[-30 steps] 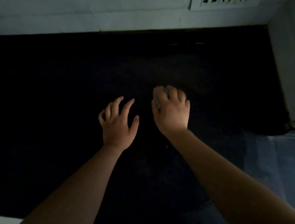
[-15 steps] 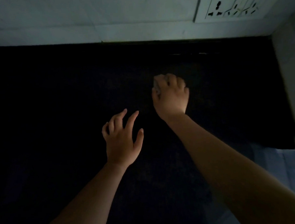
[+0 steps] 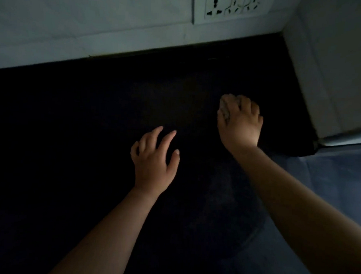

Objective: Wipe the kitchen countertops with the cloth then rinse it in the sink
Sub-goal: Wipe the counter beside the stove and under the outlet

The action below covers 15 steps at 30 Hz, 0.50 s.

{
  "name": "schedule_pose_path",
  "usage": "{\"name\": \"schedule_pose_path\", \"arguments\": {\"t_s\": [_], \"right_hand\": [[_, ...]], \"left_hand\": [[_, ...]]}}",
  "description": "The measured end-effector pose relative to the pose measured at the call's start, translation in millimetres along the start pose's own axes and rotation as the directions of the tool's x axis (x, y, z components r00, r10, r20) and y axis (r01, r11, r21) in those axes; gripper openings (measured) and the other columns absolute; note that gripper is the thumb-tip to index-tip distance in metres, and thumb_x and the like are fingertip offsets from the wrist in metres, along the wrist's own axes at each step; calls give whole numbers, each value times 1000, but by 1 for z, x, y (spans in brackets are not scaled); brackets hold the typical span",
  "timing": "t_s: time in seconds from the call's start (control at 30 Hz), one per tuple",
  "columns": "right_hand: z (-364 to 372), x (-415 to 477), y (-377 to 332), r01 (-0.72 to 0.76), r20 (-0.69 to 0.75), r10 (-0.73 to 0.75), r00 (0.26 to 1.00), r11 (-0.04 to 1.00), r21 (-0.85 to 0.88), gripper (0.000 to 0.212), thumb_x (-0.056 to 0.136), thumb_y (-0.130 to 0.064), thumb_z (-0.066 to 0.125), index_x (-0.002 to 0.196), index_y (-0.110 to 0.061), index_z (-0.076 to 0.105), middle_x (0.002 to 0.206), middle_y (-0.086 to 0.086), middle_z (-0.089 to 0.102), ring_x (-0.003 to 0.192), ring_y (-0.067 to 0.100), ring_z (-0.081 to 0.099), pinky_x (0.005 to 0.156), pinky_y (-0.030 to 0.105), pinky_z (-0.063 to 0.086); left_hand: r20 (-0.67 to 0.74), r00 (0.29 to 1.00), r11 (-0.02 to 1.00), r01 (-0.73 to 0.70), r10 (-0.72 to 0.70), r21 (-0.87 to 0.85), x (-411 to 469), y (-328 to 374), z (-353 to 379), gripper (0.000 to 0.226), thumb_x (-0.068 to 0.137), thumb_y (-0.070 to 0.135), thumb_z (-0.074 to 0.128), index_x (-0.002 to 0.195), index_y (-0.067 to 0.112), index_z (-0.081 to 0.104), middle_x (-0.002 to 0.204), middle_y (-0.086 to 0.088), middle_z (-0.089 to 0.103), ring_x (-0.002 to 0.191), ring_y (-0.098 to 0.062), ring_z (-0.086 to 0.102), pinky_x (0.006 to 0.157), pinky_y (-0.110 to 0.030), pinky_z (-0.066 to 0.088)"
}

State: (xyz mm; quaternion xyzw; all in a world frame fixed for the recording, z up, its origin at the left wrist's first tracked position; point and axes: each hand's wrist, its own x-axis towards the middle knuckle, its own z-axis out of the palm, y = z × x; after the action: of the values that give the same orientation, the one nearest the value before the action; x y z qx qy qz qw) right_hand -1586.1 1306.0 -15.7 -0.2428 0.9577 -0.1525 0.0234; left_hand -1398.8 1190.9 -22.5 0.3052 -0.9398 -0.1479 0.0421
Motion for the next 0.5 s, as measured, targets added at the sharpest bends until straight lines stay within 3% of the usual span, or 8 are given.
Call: {"name": "schedule_pose_path", "arguments": {"t_s": [0.3,0.37,0.5], "right_hand": [[-23,-131,69,190,-21,-190,982,982,0,42,86,-44,45,124,-29,53,125,8,53,110,33,44,78,44,43],[-24,-110,73,122,-58,-122,991,992,-8,40,85,-42,47,122,-28,54,122,8,54,106,35,47,77,44,42],[-19,-55,50,-224,-121,229,966,973,54,39,83,-37,53,121,-27,56,124,11,53,106,38,46,80,45,39]], "left_hand": [[-3,996,996,-88,88,13,-12,25,22,48,88,46,42,135,34,46,147,-2,39,134,-24,34,107,-56,27],[-13,995,995,-95,95,18,-12,26,23,48,88,45,42,134,33,46,147,-2,39,133,-24,34,106,-56,28],[-23,996,996,-85,85,23,-13,27,24,48,88,46,41,134,34,45,147,-1,38,134,-24,32,107,-55,27]]}}
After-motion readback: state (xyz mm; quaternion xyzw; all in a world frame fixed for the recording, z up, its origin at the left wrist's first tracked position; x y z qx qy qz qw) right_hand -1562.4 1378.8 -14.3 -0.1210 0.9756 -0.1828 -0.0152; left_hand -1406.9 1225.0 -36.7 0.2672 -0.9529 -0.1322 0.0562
